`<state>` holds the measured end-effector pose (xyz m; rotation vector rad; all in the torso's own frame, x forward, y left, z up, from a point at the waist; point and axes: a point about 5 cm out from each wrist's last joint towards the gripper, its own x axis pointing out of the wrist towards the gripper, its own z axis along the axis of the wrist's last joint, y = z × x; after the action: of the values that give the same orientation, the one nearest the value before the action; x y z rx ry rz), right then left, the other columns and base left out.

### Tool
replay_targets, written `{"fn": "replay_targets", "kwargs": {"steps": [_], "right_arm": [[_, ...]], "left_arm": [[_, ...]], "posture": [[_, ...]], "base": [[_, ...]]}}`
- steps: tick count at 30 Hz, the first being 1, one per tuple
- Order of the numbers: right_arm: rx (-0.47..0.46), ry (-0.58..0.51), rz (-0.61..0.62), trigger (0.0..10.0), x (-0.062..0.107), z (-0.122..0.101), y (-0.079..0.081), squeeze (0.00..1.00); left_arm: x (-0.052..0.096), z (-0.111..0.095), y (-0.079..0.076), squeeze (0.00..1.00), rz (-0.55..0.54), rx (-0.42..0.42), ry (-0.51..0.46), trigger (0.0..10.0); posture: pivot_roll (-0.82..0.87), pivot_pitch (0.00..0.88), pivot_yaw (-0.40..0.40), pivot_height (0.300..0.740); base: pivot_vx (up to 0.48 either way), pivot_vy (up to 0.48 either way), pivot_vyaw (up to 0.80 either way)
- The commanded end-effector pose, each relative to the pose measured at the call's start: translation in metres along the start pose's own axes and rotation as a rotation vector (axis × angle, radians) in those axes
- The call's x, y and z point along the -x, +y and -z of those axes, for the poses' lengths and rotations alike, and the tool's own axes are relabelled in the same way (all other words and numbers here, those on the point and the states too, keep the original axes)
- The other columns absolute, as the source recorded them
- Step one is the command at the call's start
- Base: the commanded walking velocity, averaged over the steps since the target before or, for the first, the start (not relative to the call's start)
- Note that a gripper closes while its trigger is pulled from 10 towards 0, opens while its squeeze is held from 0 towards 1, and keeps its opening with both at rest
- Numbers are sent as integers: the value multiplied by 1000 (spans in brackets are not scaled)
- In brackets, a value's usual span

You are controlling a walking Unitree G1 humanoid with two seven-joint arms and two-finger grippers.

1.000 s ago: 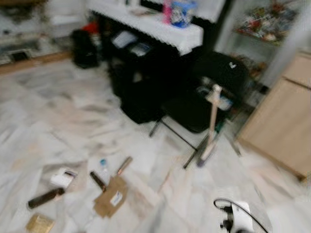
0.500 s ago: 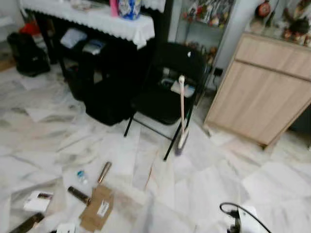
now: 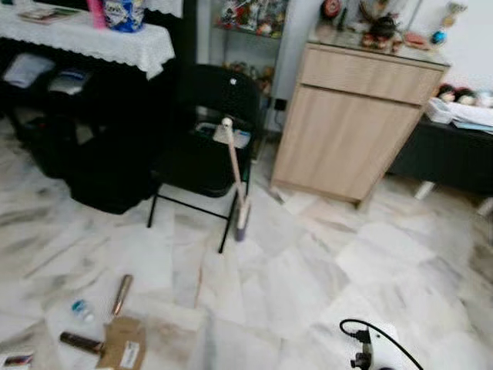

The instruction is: Sweep floor

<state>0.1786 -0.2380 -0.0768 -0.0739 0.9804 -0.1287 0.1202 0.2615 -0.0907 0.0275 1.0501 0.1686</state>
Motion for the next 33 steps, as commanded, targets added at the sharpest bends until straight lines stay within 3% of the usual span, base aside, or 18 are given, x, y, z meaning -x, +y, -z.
{"fn": "replay_targets", "kwargs": {"steps": [1,22,33], "right_arm": [[-187,-238,-178,10000,-4,-75,38,0],[-214,-260,-168,10000,-4,-76,37,0],[-202,-285,-173,10000,-3,-77,37,0]], "left_arm": [[-5,-65,-37,0,54,109,-348,10000],[-6,-67,-40,0,56,108,-352,10000],[-5,-65,-40,0,52,145,-358,10000]], "posture": [[24,158,-25,740],[18,160,-30,740],[1,139,-30,740]], "base": [[0,0,-781],[0,0,-780],[0,0,0]]}}
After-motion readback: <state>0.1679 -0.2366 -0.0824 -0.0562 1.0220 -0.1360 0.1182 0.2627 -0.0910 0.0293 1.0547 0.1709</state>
